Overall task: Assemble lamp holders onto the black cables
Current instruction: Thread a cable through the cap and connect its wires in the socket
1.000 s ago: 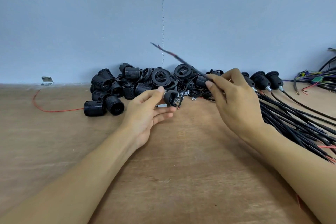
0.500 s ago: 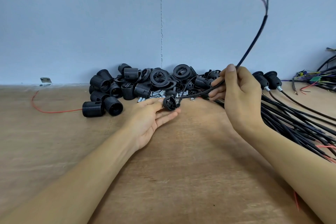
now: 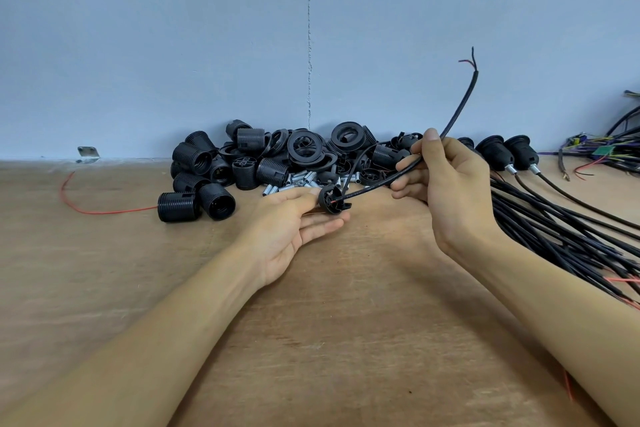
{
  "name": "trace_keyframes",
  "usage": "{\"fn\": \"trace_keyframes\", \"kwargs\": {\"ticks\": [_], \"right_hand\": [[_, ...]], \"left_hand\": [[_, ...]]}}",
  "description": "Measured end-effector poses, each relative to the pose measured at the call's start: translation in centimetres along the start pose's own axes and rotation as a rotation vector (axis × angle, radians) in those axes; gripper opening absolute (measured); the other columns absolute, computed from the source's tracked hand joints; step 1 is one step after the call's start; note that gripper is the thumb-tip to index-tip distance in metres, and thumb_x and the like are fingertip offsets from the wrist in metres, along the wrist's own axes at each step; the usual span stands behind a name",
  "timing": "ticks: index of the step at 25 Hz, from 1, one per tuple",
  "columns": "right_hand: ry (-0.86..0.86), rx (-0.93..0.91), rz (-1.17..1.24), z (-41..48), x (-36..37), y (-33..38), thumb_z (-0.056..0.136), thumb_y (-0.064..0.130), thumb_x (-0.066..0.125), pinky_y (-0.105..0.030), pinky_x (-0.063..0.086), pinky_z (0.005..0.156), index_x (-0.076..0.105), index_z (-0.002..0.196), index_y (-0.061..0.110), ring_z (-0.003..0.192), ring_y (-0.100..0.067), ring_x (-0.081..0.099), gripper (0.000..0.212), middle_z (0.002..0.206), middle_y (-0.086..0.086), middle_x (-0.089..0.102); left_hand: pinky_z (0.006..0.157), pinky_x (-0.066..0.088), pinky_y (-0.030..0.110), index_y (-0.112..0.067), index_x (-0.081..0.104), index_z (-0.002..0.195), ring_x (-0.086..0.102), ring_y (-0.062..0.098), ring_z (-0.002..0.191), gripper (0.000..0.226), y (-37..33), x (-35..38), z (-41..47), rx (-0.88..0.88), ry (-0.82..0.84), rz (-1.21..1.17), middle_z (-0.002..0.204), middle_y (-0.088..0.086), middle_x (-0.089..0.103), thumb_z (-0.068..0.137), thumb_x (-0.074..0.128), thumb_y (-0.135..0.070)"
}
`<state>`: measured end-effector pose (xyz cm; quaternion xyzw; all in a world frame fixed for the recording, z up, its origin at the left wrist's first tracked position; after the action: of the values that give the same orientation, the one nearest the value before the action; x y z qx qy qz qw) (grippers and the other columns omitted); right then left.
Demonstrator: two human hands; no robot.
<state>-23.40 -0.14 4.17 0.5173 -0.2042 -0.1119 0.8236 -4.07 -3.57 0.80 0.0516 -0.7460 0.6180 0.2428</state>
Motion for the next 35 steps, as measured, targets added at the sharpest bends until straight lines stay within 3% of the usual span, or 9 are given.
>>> {"fn": "trace_keyframes", "kwargs": {"ticks": [11, 19, 22, 28, 31, 35], "right_hand": [[-0.009, 0.027, -0.008, 0.0, -0.1, -0.4, 0.106, 0.031, 0.049, -0.028, 0.056, 0.049, 0.059, 0.088, 0.008, 0.05, -0.017, 0.065, 0.031, 0.067, -0.001, 0.069], [0.009, 0.027, -0.015, -0.2, 0.1, -0.3, 0.105, 0.031, 0.051, -0.028, 0.057, 0.052, 0.059, 0.089, 0.008, 0.053, -0.019, 0.067, 0.029, 0.068, -0.001, 0.07], [-0.039, 0.069, 0.014, 0.1, -0.2, -0.2, 0.104, 0.029, 0.053, -0.025, 0.056, 0.05, 0.059, 0.088, 0.007, 0.051, -0.015, 0.065, 0.028, 0.065, 0.0, 0.069], [-0.058, 0.119, 0.077, -0.2, 0.0, -0.5, 0.104, 0.027, 0.054, -0.024, 0.056, 0.051, 0.058, 0.09, 0.005, 0.051, -0.016, 0.065, 0.026, 0.065, 0.0, 0.069], [-0.004, 0.089, 0.052, -0.8, 0.6, -0.6, 0.102, 0.028, 0.057, -0.026, 0.057, 0.054, 0.061, 0.088, 0.006, 0.055, -0.019, 0.068, 0.027, 0.07, -0.003, 0.07], [0.046, 0.057, -0.015, -1.0, 0.7, -0.4, 0.099, 0.033, 0.062, -0.024, 0.053, 0.053, 0.066, 0.086, 0.009, 0.056, -0.016, 0.066, 0.028, 0.067, -0.002, 0.067]], "left_hand": [[0.063, 0.061, 0.026, 0.009, 0.062, 0.119, 0.078, 0.033, 0.085, 0.022, -0.1, 0.1, -0.1, 0.008, -0.007, 0.004, 0.1, 0.023, 0.076, 0.104, 0.048, 0.002], [0.064, 0.062, 0.027, 0.006, 0.064, 0.103, 0.077, 0.036, 0.086, 0.018, 0.0, 0.2, -0.5, 0.039, -0.018, -0.064, 0.097, 0.025, 0.076, 0.094, 0.064, -0.01], [0.062, 0.061, 0.026, 0.005, 0.066, 0.103, 0.078, 0.033, 0.082, 0.039, 0.0, 0.5, -0.8, 0.015, 0.038, -0.066, 0.087, 0.022, 0.076, 0.077, 0.074, -0.022], [0.047, 0.057, 0.021, -0.001, 0.066, 0.088, 0.076, 0.024, 0.061, 0.035, 0.3, 1.2, -0.9, -0.024, -0.03, -0.104, 0.061, 0.01, 0.068, 0.068, 0.08, -0.027], [0.05, 0.057, 0.022, -0.004, 0.066, 0.083, 0.076, 0.023, 0.064, 0.03, 0.5, 1.3, -0.9, -0.011, 0.012, -0.058, 0.066, 0.01, 0.07, 0.069, 0.081, -0.026], [0.062, 0.06, 0.028, -0.014, 0.072, 0.081, 0.077, 0.025, 0.08, 0.015, 0.6, 1.3, -1.1, -0.038, 0.203, 0.051, 0.088, 0.012, 0.077, 0.072, 0.08, -0.023]]}}
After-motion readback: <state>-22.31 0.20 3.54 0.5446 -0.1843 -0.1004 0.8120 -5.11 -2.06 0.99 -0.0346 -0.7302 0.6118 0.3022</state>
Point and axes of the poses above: each hand's wrist, its own z-axis towards the middle knuckle, its own x-axis out of the palm, y = z × x, the point moved 2 cm from there along z, towards the middle knuckle
